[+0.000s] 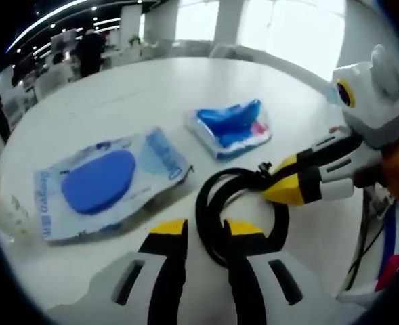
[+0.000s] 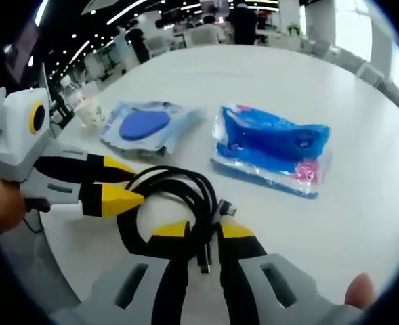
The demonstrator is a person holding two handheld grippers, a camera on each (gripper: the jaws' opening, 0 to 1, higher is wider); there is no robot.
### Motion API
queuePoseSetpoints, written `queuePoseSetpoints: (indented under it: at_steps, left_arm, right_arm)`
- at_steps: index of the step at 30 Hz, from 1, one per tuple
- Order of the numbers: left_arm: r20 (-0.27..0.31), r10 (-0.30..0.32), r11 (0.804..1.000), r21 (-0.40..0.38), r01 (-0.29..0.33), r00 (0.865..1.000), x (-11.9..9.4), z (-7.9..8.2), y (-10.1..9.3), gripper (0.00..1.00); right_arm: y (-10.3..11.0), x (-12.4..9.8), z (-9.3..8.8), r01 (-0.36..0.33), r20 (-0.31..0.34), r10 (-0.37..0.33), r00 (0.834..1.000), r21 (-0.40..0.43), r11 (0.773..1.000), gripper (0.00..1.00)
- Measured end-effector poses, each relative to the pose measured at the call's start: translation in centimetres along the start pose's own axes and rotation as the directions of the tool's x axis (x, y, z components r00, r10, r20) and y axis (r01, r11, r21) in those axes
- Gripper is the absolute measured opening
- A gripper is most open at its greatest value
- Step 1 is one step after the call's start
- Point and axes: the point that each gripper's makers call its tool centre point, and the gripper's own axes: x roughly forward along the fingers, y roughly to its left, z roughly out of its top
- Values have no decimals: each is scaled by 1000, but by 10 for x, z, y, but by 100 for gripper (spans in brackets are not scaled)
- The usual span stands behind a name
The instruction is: Arrange the tabletop items into an orderly group along one side of the table until the central work area is clear of visible clutter.
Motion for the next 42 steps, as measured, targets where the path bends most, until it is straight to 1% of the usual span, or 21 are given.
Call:
queuePoseSetpoints:
  at_steps: [3, 7, 11, 17, 20, 22, 26, 31, 34, 39, 42]
  left_arm:
    - [6, 9, 1000, 1, -9, 1000, -3, 2, 3, 23]
    - [20, 5, 1000, -1, -5, 1000, -9, 4, 4, 24]
    - [50, -3, 1000, 1, 3, 999, -20, 10, 2, 27]
    - [83, -12, 1000, 1, 12, 997, -37, 14, 4, 29]
    - [116, -20, 1000, -5, 21, 993, -49, 19, 3, 30]
    - [126, -24, 1000, -2, 24, 992, -54, 20, 3, 31]
    - [158, -35, 999, 17, 33, 987, -71, 24, 2, 32]
    - [195, -50, 999, 19, 47, 980, -92, 25, 4, 36]
    - [210, -54, 999, 15, 52, 976, -107, 22, 9, 37]
    - [244, -58, 998, 10, 58, 968, -136, 18, 18, 41]
    - [275, -67, 998, 2, 69, 959, -154, 17, 23, 44]
  right_arm:
    - [-2, -4, 6, 4, 23, -4, 1000, 0, 1000, 18]
    - [0, -11, 14, 10, 50, -9, 999, -14, 1000, 19]
    - [7, -22, 23, 15, 86, -11, 996, -42, 999, 21]
    - [16, -34, 29, 19, 114, -12, 993, -61, 998, 22]
    - [22, -42, 31, 27, 128, -18, 992, -70, 997, 24]
    - [24, -46, 31, 31, 135, -21, 991, -73, 997, 24]
    - [33, -56, 31, 44, 152, -32, 988, -80, 996, 25]
    - [44, -68, 32, 67, 171, -52, 984, -86, 994, 30]
    - [51, -73, 33, 76, 182, -59, 982, -87, 993, 32]
    - [69, -82, 37, 92, 204, -70, 976, -98, 991, 35]
    - [77, -87, 38, 97, 215, -74, 974, -101, 990, 37]
